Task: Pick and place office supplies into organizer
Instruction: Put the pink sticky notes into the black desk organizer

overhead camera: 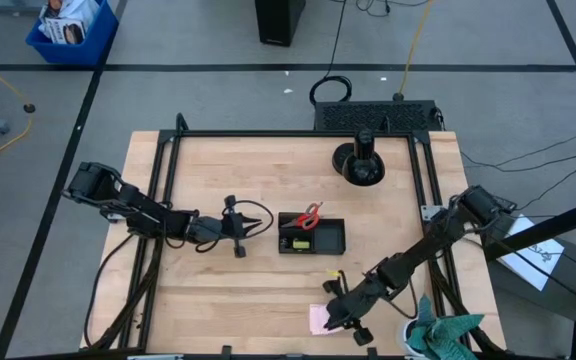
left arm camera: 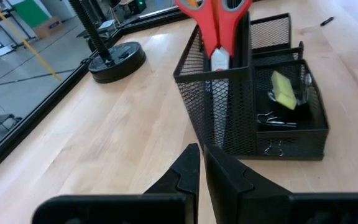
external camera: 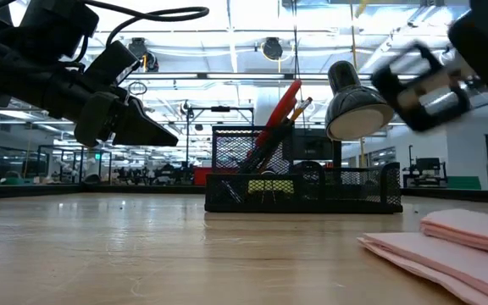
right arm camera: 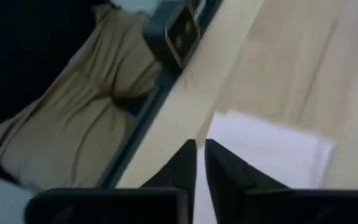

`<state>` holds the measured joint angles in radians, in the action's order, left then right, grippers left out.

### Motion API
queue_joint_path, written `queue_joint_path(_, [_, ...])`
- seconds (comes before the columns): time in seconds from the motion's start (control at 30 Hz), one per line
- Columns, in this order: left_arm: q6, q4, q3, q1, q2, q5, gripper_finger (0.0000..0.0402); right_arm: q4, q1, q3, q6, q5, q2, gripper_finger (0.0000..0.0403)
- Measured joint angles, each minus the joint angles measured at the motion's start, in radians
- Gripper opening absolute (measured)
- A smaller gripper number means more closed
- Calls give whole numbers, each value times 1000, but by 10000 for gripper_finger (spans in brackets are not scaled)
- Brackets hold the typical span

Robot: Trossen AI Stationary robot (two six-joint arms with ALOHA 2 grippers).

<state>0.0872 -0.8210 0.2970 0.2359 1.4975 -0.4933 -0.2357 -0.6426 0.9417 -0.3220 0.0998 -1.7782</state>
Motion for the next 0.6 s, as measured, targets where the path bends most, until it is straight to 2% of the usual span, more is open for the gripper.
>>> queue_joint_path(0.1, [0, -3, 0, 0, 0, 58, 31, 10, -1, 0, 21, -47, 49, 66])
queue_joint_path(0.27, [-30, -4, 29, 14, 0, 175, 31, 57, -11, 2, 15, -62, 118, 128])
queue_joint_path(0.4, [-39, 24, 72, 63, 0, 217, 31, 168, -41, 2, -24, -121, 135, 166])
queue_joint_path(0.6, [26, 34, 125, 125, 0, 224, 30, 318, -53, 2, -126, -117, 134, 197])
